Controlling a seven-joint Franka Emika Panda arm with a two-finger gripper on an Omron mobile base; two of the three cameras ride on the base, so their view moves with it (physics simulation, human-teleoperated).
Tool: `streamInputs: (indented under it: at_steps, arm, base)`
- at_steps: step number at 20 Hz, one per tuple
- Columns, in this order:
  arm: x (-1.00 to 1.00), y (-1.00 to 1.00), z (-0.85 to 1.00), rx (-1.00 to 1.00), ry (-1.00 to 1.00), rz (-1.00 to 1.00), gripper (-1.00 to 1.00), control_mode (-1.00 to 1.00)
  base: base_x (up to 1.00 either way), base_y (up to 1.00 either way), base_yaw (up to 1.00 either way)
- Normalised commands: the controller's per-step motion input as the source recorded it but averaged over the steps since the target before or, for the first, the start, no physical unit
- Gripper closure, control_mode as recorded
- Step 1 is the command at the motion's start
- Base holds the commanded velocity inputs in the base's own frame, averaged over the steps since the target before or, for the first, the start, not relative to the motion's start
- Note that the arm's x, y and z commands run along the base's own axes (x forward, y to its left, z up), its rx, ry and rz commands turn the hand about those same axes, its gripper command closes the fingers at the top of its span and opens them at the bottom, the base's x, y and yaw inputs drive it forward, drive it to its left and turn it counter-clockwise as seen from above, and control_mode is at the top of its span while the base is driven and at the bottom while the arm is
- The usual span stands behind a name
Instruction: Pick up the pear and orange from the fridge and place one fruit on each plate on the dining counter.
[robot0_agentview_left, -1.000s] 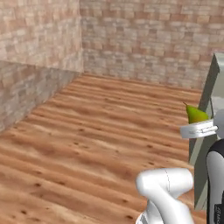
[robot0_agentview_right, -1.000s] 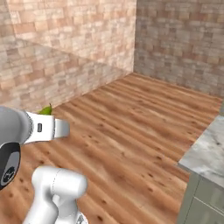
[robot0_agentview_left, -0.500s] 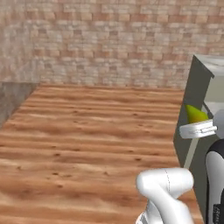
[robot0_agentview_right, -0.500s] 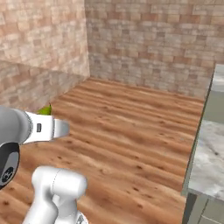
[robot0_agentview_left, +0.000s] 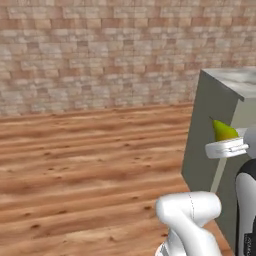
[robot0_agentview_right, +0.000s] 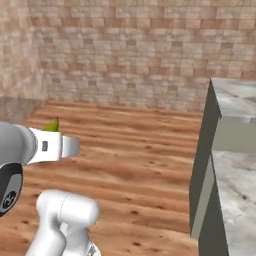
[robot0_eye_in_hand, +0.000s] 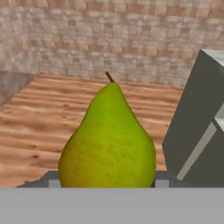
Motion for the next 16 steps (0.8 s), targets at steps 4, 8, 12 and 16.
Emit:
streamInputs:
  at_steps: [4, 8, 12, 16]
  arm:
    - [0.0, 0.0, 0.0, 0.0, 0.0, 0.0, 1.0, 1.0]
    - [0.0, 0.0, 0.0, 0.0, 0.0, 0.0, 1.0, 1.0]
    - [0.0, 0.0, 0.0, 0.0, 0.0, 0.0, 1.0, 1.0]
    - [0.0, 0.0, 0.0, 0.0, 0.0, 0.0, 1.0, 1.0]
  base:
    - [1.0, 0.4, -0.44]
    - [1.0, 0.59, -0.4]
    - [1.0, 0.75, -0.36]
    - [1.0, 0.79, -0.32]
